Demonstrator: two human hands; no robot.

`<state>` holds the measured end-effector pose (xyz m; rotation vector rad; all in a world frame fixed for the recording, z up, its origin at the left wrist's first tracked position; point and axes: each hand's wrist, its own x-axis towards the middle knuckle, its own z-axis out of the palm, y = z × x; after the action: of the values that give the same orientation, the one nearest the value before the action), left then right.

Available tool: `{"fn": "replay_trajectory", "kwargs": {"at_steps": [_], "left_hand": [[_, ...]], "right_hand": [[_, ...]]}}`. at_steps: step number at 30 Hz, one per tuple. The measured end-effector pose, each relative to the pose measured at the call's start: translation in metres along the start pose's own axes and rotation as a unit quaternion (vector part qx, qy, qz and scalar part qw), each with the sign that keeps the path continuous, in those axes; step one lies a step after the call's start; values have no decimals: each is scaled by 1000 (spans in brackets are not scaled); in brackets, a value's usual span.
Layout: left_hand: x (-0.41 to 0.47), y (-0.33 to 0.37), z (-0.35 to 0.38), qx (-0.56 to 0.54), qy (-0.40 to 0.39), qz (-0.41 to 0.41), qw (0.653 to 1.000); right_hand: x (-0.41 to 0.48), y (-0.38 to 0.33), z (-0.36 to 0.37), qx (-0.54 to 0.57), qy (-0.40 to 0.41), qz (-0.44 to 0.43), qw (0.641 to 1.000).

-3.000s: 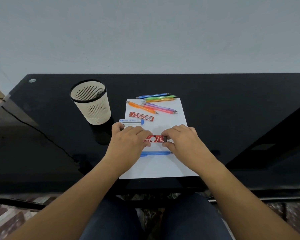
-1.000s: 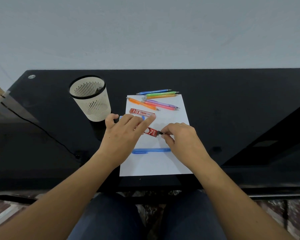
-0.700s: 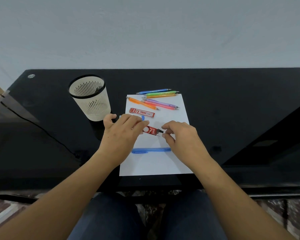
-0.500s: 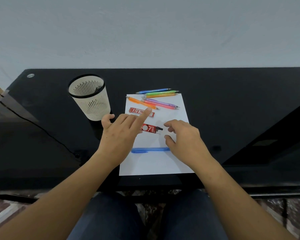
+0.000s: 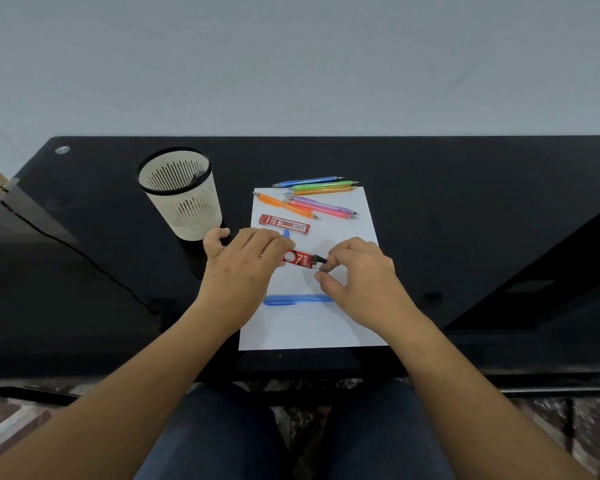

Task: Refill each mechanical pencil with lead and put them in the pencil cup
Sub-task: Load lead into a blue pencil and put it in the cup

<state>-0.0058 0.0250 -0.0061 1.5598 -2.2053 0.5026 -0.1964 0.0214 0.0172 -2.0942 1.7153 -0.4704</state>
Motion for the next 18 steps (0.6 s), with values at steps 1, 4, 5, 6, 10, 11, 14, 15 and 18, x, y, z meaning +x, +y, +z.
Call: {"fn": "replay_trajectory", "kwargs": {"at_steps": [1, 4, 5, 6, 10, 11, 14, 15, 18], "left_hand": [[0, 0, -1, 0, -3, -2, 1000], [1, 1, -1, -2, -8, -4, 1000], [1, 1, -1, -3, -7, -4, 1000], [0, 1, -1, -3, -5, -5, 1000], [-2, -1, 2, -6, -13, -16, 1000], [-2, -2, 2, -3, -17, -22, 1000], [-2, -6, 4, 5, -27, -44, 999], [-3, -7, 5, 12, -39, -57, 998], [-4, -12, 8, 31, -73, -103, 991]], "right_hand": [[0, -1, 0, 7, 0, -1, 1000], [0, -1, 0, 30, -1, -3, 1000], [0, -1, -1, 34, 0, -6, 999], [-1, 0, -1, 39, 1, -10, 999], [-2, 1, -2, 55, 2, -15, 998], [-2, 2, -2, 50, 2, -14, 999], [-1, 7, -4, 7, 5, -9, 1000], [0, 8, -5, -7, 7, -7, 1000], [1, 13, -7, -30, 14, 2, 999]]}}
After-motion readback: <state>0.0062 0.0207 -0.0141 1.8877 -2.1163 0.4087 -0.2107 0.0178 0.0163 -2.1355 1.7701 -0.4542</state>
